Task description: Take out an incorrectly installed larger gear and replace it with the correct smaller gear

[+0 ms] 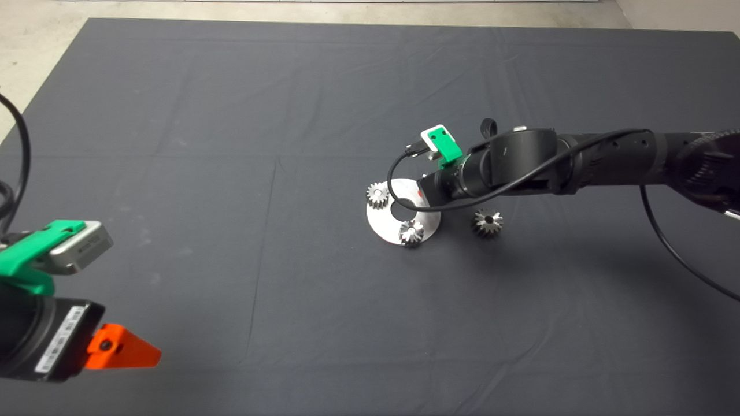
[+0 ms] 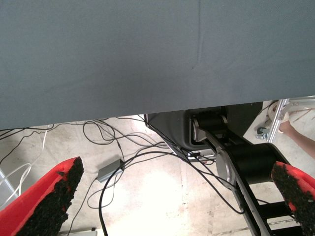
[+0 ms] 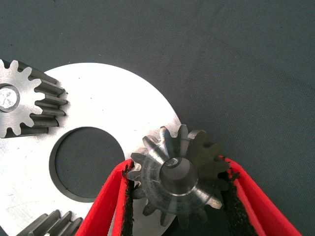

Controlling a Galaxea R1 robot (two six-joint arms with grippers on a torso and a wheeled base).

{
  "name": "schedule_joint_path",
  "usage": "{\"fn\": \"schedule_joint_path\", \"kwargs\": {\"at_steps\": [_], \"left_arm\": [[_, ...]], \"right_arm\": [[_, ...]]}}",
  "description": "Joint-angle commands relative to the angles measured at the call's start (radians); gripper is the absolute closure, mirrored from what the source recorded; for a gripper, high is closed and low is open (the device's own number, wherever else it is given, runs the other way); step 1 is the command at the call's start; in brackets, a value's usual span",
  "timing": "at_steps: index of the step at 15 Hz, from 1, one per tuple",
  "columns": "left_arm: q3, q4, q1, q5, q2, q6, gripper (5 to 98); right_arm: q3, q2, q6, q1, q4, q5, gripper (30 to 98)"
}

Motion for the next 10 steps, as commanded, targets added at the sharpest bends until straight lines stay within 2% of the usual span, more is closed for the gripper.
{"fn": "schedule_joint_path", "kwargs": {"at_steps": [1, 10], "left_arm": [[0.013, -0.018, -0.011, 0.0, -0.001, 0.004, 5.5], [0.013, -0.018, -0.011, 0.0, -0.001, 0.004, 5.5]], "right_arm": [[-0.002, -0.005, 0.016, 0.01, -0.021, -0.007, 89.5], [-0.055, 0.007, 0.025, 0.012, -0.021, 0.002, 89.5]]}}
